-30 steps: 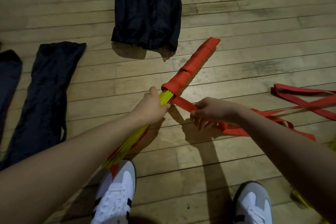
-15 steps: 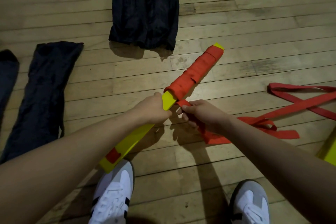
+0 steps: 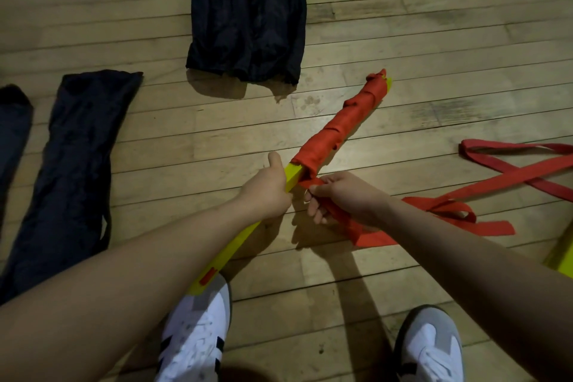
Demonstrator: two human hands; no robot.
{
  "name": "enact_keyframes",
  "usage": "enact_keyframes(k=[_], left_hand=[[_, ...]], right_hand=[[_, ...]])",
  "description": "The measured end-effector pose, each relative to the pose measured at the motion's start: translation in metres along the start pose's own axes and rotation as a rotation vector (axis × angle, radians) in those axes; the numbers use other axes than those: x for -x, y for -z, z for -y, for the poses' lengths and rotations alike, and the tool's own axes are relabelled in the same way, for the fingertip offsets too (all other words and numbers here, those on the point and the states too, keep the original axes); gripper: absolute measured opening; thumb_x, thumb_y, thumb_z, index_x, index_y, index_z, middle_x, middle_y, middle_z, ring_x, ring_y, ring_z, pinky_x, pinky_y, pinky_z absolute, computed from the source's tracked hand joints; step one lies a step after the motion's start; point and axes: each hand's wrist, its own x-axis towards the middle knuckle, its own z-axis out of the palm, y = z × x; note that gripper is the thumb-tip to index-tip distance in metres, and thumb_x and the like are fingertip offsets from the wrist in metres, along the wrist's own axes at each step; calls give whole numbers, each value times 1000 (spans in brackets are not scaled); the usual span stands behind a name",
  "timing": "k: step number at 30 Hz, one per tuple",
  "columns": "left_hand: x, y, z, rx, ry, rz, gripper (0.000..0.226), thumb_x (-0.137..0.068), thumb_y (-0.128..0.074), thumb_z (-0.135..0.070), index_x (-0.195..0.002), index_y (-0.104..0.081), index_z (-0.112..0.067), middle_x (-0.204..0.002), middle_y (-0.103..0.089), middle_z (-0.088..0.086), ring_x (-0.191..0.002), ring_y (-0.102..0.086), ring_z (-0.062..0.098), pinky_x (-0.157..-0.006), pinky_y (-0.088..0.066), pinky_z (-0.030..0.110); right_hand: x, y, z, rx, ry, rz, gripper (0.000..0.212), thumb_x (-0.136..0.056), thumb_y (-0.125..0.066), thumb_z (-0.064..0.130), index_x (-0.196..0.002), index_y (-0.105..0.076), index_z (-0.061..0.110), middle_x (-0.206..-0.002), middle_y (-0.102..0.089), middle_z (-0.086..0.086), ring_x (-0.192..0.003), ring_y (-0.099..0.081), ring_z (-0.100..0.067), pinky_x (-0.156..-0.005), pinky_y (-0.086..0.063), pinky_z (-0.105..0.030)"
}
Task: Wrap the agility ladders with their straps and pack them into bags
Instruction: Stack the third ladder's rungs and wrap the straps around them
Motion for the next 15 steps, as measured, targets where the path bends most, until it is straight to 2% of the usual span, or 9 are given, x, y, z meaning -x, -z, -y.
enact_keyframes(k=[2, 4, 6, 7, 8, 10, 13, 15], left_hand=[[0, -1, -1, -56, 11, -61, 52, -89, -59, -13, -126, -23, -8, -77, -51, 3, -71, -56, 25, -56, -43, 35], [1, -1, -2, -152, -20, -130, 51, -88, -54, -8, -128, -22, -10, -76, -51, 3, -67, -54, 25, -51, -37, 33], [3, 3, -1, -295, -53, -185, 54, -89, -51, -6, -133, -21, -10, -91, -57, 9, -76, -59, 30, -55, -37, 34], [2, 4, -1, -369, -62, -203, 56, -90, -51, -8, -136, -19, -11, -100, -58, 13, -83, -60, 31, -58, -39, 35], [3, 5, 0, -426, -61, -207, 58, -92, -50, -13, -139, -16, -11, -107, -56, 16, -89, -60, 33, -62, -40, 36], [4, 5, 1, -458, -39, -162, 64, -95, -47, -29, -145, -9, -13, -121, -48, 21, -103, -55, 38, -77, -42, 42], [7, 0, 1, -335, -72, -5, 66, -97, -38, -45, -148, -8, -16, -134, -36, 24, -118, -44, 42, -96, -37, 47], [10, -1, 2, -264, -153, 93, 61, -99, -34, -44, -149, -10, -16, -136, -36, 23, -120, -46, 40, -96, -39, 45]], right_hand=[[-2, -1, 3, 24, 7, 2, 21, -100, -38, 4, -88, -55, 3, -68, -65, -12, -59, -62, -20, -56, -51, -25], [-5, -1, 7, 63, 21, 6, 19, -99, -39, 3, -89, -56, 2, -69, -67, -12, -61, -64, -21, -59, -53, -28], [-8, -1, 11, 188, 32, -15, 19, -100, -43, 7, -91, -59, -1, -68, -68, -10, -62, -65, -21, -62, -52, -28], [-8, 1, 12, 291, 41, -39, 21, -100, -45, 10, -93, -61, -3, -70, -68, -10, -62, -65, -18, -61, -51, -24], [-8, 2, 13, 395, 57, -66, 23, -100, -47, 12, -93, -63, -4, -71, -68, -10, -62, -64, -15, -57, -51, -19], [-6, 6, 10, 488, 92, -102, 23, -99, -48, 14, -90, -64, 0, -73, -67, -9, -62, -63, -15, -55, -49, -18], [-5, 7, 1, 308, 103, -125, 23, -100, -47, 12, -83, -60, 5, -69, -64, -10, -61, -61, -18, -58, -50, -24], [-3, 8, -4, 129, 102, -141, 23, -100, -47, 10, -81, -59, 5, -68, -64, -12, -59, -59, -18, -58, -51, -23]])
